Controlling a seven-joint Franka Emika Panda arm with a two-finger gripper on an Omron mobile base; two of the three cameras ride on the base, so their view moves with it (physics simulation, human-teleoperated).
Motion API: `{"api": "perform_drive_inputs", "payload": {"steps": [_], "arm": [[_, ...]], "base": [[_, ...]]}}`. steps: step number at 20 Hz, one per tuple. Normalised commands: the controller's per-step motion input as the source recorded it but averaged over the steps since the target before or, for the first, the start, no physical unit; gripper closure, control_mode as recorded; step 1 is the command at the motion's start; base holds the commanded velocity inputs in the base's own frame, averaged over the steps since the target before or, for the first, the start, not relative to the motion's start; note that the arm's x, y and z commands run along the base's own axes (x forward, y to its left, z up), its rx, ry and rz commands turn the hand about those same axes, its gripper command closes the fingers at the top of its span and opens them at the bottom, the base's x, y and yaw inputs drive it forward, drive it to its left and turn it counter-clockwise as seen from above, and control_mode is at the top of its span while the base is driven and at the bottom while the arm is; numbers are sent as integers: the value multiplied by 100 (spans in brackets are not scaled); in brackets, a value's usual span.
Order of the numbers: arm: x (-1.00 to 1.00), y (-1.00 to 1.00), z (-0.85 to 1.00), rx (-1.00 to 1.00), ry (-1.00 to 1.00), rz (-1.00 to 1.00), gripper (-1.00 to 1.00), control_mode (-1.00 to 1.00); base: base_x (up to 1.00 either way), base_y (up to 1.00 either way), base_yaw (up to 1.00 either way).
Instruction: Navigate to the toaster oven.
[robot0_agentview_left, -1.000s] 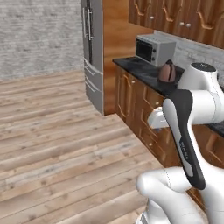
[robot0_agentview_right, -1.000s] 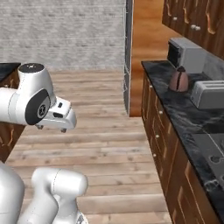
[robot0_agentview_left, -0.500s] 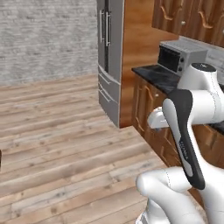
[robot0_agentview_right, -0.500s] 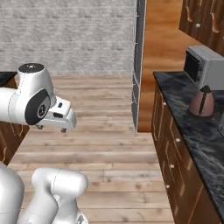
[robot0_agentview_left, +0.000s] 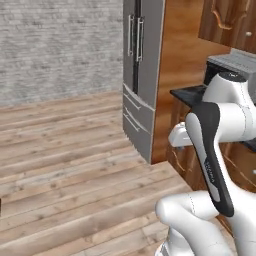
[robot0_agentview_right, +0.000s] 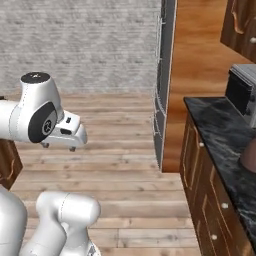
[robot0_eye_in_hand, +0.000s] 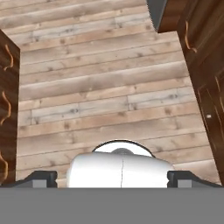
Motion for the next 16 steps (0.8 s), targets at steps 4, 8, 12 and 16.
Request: {"api": "perform_drive_inputs", "payload": {"steps": [4, 8, 12, 16], "arm": [[0, 0, 0, 0, 0, 0, -100, 100], [0, 0, 0, 0, 0, 0, -100, 100], [0, 0, 0, 0, 0, 0, -100, 100], [0, 0, 0, 0, 0, 0, -100, 100]], "base": [[100, 45, 0], [100, 41, 0], [100, 43, -21], [98, 52, -45]]}}
